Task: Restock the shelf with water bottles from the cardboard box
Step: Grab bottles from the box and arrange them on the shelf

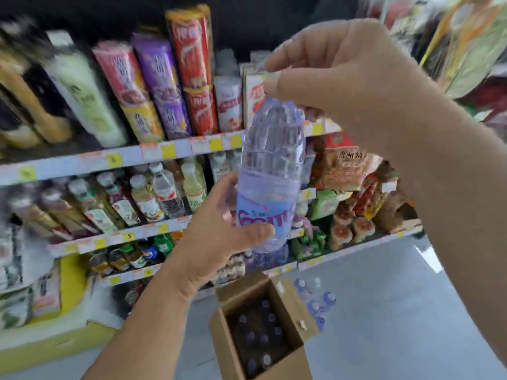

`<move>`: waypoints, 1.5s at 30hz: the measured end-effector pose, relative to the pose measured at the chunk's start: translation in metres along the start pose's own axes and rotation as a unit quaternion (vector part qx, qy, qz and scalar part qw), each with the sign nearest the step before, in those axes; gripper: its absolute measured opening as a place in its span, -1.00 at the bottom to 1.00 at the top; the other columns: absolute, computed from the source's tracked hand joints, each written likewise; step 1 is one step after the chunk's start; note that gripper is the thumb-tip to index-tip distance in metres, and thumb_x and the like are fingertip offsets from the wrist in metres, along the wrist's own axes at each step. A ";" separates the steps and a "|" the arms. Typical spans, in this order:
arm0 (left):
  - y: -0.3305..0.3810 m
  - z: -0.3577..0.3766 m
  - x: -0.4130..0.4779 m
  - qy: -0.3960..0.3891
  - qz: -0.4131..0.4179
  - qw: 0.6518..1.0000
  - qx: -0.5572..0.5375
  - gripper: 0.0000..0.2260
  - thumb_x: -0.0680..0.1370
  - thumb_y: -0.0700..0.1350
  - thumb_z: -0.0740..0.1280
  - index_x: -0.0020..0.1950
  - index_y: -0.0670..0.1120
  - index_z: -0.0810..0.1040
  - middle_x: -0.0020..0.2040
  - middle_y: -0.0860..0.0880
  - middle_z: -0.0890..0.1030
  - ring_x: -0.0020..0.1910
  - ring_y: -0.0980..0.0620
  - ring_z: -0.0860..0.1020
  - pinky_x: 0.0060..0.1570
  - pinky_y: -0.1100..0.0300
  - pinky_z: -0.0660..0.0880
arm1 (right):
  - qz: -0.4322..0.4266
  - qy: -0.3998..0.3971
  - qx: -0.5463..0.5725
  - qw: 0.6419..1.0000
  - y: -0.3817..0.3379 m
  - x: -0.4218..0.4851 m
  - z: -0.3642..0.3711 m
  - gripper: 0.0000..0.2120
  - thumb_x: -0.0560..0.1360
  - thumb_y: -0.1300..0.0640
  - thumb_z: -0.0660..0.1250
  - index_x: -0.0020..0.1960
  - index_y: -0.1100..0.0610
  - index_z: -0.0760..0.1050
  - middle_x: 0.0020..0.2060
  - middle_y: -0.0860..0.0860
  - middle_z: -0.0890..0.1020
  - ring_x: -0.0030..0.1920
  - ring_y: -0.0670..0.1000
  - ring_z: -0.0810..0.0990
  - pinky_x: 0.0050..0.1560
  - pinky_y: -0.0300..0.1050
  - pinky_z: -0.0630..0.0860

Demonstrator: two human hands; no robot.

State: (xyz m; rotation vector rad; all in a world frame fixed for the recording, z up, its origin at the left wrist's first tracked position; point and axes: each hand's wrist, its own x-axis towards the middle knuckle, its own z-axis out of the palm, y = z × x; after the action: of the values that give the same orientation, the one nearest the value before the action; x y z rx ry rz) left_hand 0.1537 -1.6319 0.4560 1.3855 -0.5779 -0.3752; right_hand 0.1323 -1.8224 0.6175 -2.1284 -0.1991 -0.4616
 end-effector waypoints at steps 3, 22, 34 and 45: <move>0.046 -0.001 0.013 -0.010 0.041 0.999 -0.019 -0.40 0.32 0.03 0.61 0.32 0.08 0.49 0.22 0.01 0.63 0.19 -0.05 0.61 0.08 -0.07 0.55 | -0.011 0.022 0.065 0.998 -0.020 0.007 -0.007 -0.72 0.51 -0.02 0.42 0.20 0.01 0.58 -0.09 0.03 0.69 -0.17 -0.16 0.61 -0.13 -0.20 0.52; 0.176 -0.011 0.082 -0.014 0.132 0.989 0.070 -0.40 0.38 -0.01 0.60 0.36 0.18 0.48 0.23 -0.02 0.64 0.20 -0.06 0.62 0.10 0.07 0.57 | 0.018 -0.027 0.216 0.976 -0.041 0.032 -0.009 -0.80 0.55 0.11 0.39 0.14 -0.11 0.59 0.00 -0.10 0.72 0.03 -0.10 0.69 -0.02 -0.31 0.58; 0.207 -0.004 0.170 0.053 0.170 0.978 0.108 -0.45 0.43 -0.29 0.43 0.34 0.13 0.50 0.18 -0.01 0.66 0.14 0.00 0.64 0.02 0.19 0.56 | 0.004 -0.031 0.146 0.989 -0.025 0.144 -0.046 -0.50 0.16 -0.14 0.59 0.07 -0.14 0.59 -0.10 -0.13 0.73 -0.07 -0.08 0.71 0.05 0.03 0.63; 0.258 -0.079 0.229 0.248 0.111 0.933 0.236 -0.41 0.50 -0.07 0.48 0.47 0.21 0.35 0.25 0.10 0.53 0.19 0.13 0.55 -0.04 0.29 0.46 | -0.019 0.065 0.100 0.993 -0.037 0.280 -0.017 -0.62 0.26 -0.03 0.61 -0.04 -0.07 0.51 -0.24 -0.14 0.67 -0.21 -0.13 0.66 -0.19 -0.18 0.58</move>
State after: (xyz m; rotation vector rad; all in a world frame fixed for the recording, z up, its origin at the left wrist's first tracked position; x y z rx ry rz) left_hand 0.3629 -1.6575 0.7409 1.7730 -0.4064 0.3209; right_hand 0.3736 -1.8252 0.7660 -1.8957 -0.2027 -0.5757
